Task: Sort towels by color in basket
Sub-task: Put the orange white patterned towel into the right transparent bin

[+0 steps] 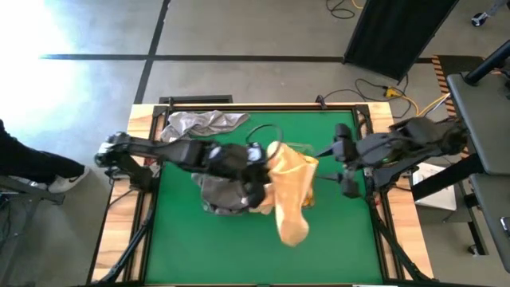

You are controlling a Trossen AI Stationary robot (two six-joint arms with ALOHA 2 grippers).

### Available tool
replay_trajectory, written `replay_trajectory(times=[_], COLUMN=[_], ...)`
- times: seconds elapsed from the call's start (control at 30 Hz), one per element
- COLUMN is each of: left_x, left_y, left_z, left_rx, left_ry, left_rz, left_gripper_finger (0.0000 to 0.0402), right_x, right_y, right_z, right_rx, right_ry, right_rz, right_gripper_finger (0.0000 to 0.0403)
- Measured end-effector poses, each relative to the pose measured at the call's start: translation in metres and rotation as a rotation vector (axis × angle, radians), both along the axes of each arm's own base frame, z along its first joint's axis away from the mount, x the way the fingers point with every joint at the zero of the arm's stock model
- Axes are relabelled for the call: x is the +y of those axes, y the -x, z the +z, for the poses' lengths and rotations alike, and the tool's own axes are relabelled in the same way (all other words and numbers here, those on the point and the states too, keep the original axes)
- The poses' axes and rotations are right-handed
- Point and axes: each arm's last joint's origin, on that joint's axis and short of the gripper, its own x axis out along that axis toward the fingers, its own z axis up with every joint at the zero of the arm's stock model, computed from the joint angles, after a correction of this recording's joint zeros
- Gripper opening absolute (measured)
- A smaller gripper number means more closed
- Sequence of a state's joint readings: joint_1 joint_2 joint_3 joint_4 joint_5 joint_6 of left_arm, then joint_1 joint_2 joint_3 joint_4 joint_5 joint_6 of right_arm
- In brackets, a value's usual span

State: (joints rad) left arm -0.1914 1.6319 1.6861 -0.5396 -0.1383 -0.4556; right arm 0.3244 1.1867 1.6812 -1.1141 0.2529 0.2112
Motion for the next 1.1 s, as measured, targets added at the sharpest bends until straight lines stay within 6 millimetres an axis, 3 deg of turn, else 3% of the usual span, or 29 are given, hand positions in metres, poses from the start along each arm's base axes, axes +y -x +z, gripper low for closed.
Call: replay_trajectory(times=[0.23,0.4,0.5,0.73,0.9,1.1], left_x=[0.034,0.050,0.053,0.055,0.056,0.056], left_y=[-0.061,-0.087,-0.099,-0.112,-0.100,-0.093], left_z=[-0.001,0.014,0.022,0.032,0.045,0.056], left_rx=[-0.054,-0.132,-0.182,-0.265,-0.291,-0.307], left_ry=[-0.035,-0.052,-0.067,-0.111,-0.121,-0.151], left_rz=[0.013,-0.060,-0.104,-0.139,-0.145,-0.156], left_gripper_finger=[0.0005,0.0005,0.0004,0.0004,0.0004,0.0010], right_x=[-0.011,-0.017,-0.018,-0.013,-0.008,-0.009], right_y=[0.036,0.049,0.046,0.013,-0.007,-0.025], right_z=[0.032,0.044,0.038,0.009,-0.006,-0.016], right_rx=[-0.032,-0.087,-0.076,0.055,0.135,0.191], right_ry=[0.012,0.009,0.056,0.089,0.126,0.164], right_rz=[-0.001,-0.018,-0.078,-0.146,-0.138,-0.108], right_gripper_finger=[0.0264,0.0272,0.0288,0.0311,0.0265,0.0140])
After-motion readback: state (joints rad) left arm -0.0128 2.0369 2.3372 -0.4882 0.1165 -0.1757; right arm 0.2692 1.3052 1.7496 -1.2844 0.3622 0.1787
